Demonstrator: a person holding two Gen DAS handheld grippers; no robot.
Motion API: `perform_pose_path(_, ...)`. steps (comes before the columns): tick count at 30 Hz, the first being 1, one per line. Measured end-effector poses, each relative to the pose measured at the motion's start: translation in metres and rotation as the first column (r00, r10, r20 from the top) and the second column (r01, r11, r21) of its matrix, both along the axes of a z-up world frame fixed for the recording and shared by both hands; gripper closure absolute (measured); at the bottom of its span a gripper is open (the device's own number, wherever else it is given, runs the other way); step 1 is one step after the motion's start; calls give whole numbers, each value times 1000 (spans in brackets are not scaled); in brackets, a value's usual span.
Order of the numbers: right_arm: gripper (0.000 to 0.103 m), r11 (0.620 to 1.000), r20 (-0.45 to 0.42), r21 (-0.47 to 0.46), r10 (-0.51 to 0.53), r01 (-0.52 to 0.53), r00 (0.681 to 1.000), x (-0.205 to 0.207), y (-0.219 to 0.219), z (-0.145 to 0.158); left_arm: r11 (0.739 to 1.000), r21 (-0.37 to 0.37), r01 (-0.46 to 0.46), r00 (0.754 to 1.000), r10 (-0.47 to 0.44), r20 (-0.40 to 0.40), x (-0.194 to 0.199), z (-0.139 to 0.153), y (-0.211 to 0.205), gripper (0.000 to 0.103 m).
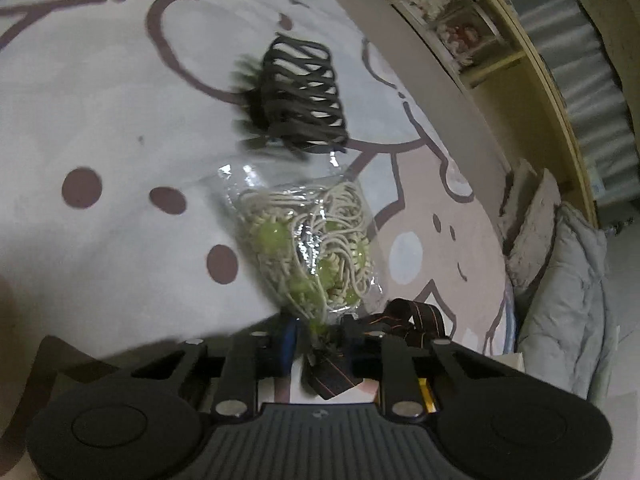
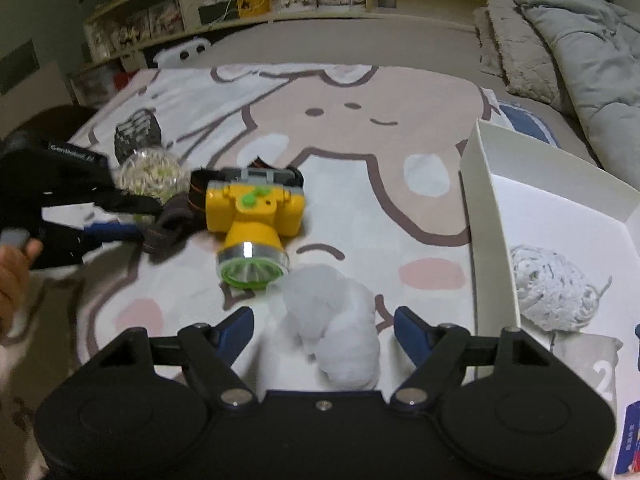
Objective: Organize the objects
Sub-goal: 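Grasp the clear bag of beaded cords with the left gripper while the right grasps the cotton puff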
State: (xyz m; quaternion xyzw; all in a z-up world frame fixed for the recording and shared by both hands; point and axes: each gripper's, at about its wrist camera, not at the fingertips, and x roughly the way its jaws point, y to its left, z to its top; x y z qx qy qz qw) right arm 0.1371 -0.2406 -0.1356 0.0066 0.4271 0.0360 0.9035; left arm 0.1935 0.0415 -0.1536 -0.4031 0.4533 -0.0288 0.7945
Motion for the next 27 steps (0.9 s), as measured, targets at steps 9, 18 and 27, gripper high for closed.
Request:
perform_pose_path(9, 65, 997, -49, -68, 32, -36, 998, 10, -4, -14, 998, 62, 28, 999, -26, -35, -13, 13, 6, 86)
perform_pose_path(18, 70, 997, -87, -31, 68, -70, 994, 2, -1, -7, 947, 227, 226, 967, -189, -171, -40, 33, 6, 86)
perform_pose_path(27, 70, 997, -56, 34, 70, -69, 996, -3, -4, 8, 810, 337, 479, 873, -401, -278, -68, 40, 6, 86)
